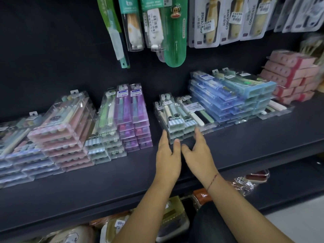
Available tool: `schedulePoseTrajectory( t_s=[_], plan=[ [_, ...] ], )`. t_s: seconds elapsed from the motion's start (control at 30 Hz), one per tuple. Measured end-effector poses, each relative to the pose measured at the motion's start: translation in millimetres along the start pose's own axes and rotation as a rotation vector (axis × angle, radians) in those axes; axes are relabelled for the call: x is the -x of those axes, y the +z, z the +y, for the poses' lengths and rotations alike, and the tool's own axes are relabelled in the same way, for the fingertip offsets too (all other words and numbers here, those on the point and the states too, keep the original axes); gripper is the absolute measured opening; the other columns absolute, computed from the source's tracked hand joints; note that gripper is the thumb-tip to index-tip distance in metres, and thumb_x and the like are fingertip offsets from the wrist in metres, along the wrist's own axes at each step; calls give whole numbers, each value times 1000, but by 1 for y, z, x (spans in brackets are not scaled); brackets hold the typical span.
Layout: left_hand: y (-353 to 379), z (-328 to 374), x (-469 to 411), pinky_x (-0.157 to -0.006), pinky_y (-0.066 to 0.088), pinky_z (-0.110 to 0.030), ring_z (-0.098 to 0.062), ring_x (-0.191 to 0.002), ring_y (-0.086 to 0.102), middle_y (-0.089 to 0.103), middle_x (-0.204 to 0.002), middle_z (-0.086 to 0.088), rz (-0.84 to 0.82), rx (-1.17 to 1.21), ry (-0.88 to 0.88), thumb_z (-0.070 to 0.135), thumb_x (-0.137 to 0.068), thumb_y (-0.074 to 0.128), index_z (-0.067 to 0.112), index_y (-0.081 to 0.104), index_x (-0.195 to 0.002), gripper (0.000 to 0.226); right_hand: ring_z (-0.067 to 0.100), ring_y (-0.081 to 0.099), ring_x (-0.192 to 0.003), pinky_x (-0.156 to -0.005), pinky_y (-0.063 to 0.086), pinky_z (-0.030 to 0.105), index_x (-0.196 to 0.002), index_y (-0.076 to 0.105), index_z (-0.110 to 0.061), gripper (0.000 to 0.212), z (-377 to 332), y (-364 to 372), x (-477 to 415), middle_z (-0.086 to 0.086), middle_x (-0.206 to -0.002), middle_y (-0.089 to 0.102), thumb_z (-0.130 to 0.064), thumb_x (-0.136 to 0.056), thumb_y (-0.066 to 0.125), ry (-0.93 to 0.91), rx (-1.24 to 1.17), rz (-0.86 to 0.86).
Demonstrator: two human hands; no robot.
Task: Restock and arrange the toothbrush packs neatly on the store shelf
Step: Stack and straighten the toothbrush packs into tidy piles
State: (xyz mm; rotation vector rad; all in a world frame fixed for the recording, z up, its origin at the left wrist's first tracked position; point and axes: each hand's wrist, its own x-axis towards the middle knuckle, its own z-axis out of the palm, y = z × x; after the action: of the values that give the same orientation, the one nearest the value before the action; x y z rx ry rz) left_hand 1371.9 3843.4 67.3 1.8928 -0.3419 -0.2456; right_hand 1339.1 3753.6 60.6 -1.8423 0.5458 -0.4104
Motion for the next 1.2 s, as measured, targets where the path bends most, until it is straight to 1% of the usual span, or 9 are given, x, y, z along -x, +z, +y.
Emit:
schedulePoseTrajectory(
  t_s=[0.17, 0.23, 0.33, 0.43, 0.6, 0.77, 0.97, 1.1, 1.2],
  plan=[
    [0, 1, 0, -119, 19, -29, -9, -147, 19, 18, -161, 7, 25, -3, 4, 37, -103, 42, 25, 14, -156, 61, 8, 37, -135, -106, 33, 24, -155, 18, -18, 75, 2, -3, -8, -3, -150, 37, -15, -93, 60, 38, -96, 22],
    [-3, 0, 2, -120, 17, -30, -9, -148, 15, 14, -163, 7, 48, -28, -3, 37, -103, 42, 24, 11, -156, 63, 8, 41, -130, -111, 32, 29, -154, 21, -18, 74, 3, -3, -10, -6, -141, 42, -16, -92, 62, 44, -95, 16],
    [-7, -3, 11, -121, 14, -29, -7, -149, 9, 8, -163, 9, 42, -64, 3, 35, -102, 45, 24, 5, -157, 68, 16, 35, -134, -116, 29, 40, -150, 31, -23, 65, 3, -3, -16, -6, -140, 34, -23, -92, 60, 63, -55, -22],
    [-12, -8, 24, -118, 11, -23, -5, -148, 8, 7, -163, 10, 20, -104, 34, 32, -101, 49, 24, 3, -157, 73, 11, 30, -139, -106, 27, 25, -151, 30, -21, 60, -6, -3, -21, -7, -153, 27, -35, -97, 54, 77, -212, -60],
    [-21, -11, 28, -115, 13, -19, -4, -146, 15, 15, -161, 12, -9, -121, 39, 33, -101, 49, 26, 8, -156, 69, 4, 28, -139, -112, 20, 26, -151, 33, -26, 61, -18, -1, -48, -12, -153, 34, -57, -99, 37, 132, -433, -118],
    [-44, -21, 35, -115, 31, -28, -1, -135, 36, 41, -146, 15, 226, -135, 140, 23, -100, 52, 27, 35, -149, 52, 5, 31, -137, -120, 19, 35, -149, 37, -25, 65, -20, 4, -84, -15, -147, 38, -62, -96, 41, 162, -446, -174],
    [-68, -36, 38, -104, 40, -31, 6, -116, 43, 45, -125, 13, 496, -125, 243, 12, -96, 54, 28, 42, -133, 42, 11, 37, -139, -119, 26, 44, -146, 44, -27, 107, -9, 14, -99, -9, -150, 44, -88, -58, 53, 127, -399, -270],
    [-77, -41, 34, -102, 40, -54, -8, -123, 38, 38, -128, 11, 623, -169, 268, 11, -93, 58, 20, 39, -137, 49, 9, 37, -139, -119, 24, 45, -145, 44, -32, 103, -5, 15, -105, -12, -149, 43, -91, -60, 53, 107, -370, -311],
    [-80, -39, 29, -105, 39, -49, -11, -122, 40, 45, -126, 6, 559, -315, 382, 11, -93, 58, 16, 49, -130, 39, 10, 25, -145, -122, 17, 39, -152, 30, -27, 77, -23, 14, -97, -11, -157, 29, -70, -89, 42, 62, -248, -331]
  ],
)
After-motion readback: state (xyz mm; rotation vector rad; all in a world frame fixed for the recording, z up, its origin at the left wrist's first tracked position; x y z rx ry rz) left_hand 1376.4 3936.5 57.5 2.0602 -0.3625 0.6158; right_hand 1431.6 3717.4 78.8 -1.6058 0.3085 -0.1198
